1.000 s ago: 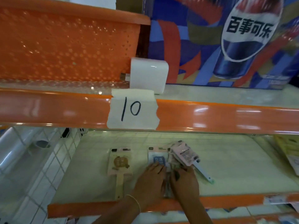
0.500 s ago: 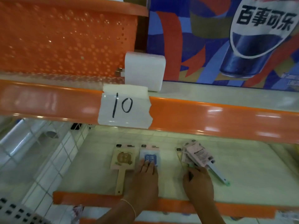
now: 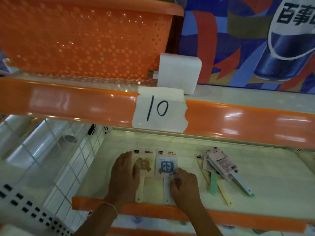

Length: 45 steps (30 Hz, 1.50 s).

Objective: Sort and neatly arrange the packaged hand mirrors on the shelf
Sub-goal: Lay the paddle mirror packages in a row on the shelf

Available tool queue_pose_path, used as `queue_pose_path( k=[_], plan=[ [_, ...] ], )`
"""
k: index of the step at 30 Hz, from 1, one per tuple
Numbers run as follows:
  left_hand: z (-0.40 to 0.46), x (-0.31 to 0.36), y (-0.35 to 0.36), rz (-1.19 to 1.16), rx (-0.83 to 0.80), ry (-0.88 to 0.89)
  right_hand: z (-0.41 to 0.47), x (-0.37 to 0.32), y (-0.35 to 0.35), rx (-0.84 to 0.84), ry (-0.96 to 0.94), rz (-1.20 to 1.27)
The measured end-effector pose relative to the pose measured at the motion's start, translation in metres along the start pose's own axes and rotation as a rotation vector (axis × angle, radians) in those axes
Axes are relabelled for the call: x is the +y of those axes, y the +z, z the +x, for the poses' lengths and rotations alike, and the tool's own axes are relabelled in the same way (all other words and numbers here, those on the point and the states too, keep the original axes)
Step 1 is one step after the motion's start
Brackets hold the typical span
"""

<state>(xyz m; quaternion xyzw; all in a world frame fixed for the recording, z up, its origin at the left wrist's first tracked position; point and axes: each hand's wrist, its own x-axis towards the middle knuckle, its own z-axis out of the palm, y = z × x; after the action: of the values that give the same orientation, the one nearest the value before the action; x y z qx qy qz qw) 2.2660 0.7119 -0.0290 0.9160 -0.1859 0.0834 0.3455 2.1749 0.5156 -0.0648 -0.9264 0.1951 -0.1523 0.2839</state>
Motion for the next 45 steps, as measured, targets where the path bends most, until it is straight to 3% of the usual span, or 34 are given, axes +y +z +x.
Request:
queue_pose_path(
  k=[2, 5, 13, 18, 23, 28, 32, 37, 41, 45],
  plan=[
    [0.001, -0.017, -0.006, -0.069, -0.058, -0.126, 0.000, 0.001, 0.005, -0.005, -0.012, 0.000],
    [-0.002, -0.023, -0.008, -0.150, -0.110, -0.157, 0.001, -0.001, 0.006, 0.008, -0.022, -0.030],
    [-0.003, -0.019, -0.010, -0.152, -0.120, -0.150, -0.005, -0.010, 0.001, 0.031, -0.047, 0.001],
    [-0.002, -0.018, -0.010, -0.134, -0.115, -0.107, -0.011, -0.024, -0.012, 0.141, -0.109, 0.032],
    [-0.002, -0.022, -0.008, -0.095, -0.126, -0.093, -0.012, -0.019, -0.011, 0.078, -0.068, 0.029],
    [-0.004, -0.023, -0.005, -0.091, -0.148, -0.112, -0.014, -0.021, -0.009, 0.156, -0.057, 0.058],
    [-0.008, -0.017, -0.010, -0.121, -0.058, -0.113, -0.013, -0.011, -0.017, 0.212, 0.128, 0.181],
    [-0.010, 0.002, -0.010, -0.099, 0.100, 0.030, 0.001, 0.024, -0.064, 0.449, 0.048, 0.038],
    [-0.013, 0.055, 0.015, -0.178, 0.034, 0.168, 0.023, 0.080, -0.094, 0.300, 0.240, -0.215],
    [-0.013, 0.112, 0.053, -0.181, -0.142, 0.257, 0.028, 0.094, -0.104, 0.122, 0.347, -0.204]
  ],
)
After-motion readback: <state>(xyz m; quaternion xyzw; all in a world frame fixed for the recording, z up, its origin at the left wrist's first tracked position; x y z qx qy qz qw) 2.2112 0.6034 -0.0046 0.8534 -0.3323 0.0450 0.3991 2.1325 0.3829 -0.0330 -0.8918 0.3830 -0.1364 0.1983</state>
